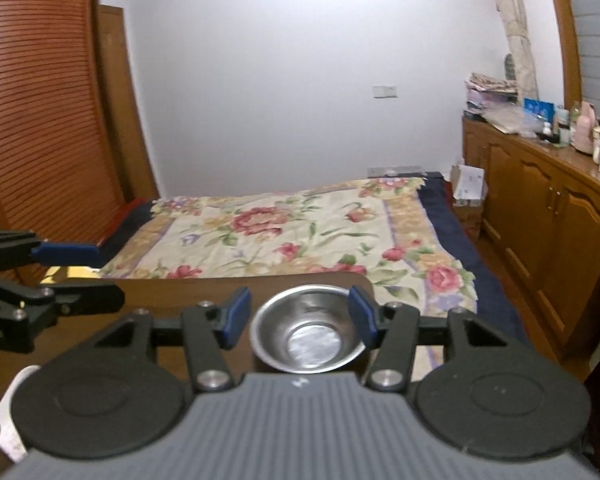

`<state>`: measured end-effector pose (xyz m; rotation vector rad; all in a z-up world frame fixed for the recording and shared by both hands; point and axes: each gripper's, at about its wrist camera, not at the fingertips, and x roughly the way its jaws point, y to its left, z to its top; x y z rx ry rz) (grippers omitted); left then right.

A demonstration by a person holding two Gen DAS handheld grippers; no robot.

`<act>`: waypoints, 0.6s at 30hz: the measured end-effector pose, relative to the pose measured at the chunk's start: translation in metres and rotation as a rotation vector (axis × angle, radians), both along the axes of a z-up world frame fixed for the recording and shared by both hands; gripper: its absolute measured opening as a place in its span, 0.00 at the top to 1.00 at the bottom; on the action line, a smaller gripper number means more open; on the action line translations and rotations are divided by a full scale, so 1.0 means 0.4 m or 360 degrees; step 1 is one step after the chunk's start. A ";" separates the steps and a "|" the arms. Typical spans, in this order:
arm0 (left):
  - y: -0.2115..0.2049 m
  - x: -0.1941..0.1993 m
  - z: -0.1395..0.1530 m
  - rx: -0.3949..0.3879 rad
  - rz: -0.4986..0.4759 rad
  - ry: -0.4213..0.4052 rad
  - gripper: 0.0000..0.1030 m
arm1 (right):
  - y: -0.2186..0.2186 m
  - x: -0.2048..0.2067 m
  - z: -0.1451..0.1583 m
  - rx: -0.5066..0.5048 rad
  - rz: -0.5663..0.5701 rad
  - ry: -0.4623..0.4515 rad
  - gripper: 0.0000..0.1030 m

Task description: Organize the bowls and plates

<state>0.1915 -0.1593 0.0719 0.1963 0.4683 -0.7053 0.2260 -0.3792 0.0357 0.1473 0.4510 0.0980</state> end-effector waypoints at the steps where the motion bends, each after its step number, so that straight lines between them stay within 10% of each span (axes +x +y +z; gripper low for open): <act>1: -0.006 0.013 -0.008 0.0002 -0.0005 0.0013 0.28 | -0.006 0.011 -0.013 0.0011 -0.0016 0.0012 0.47; 18: -0.061 0.211 -0.165 0.0027 0.0013 0.0332 0.44 | -0.058 0.087 -0.141 0.0187 -0.0166 0.0177 0.49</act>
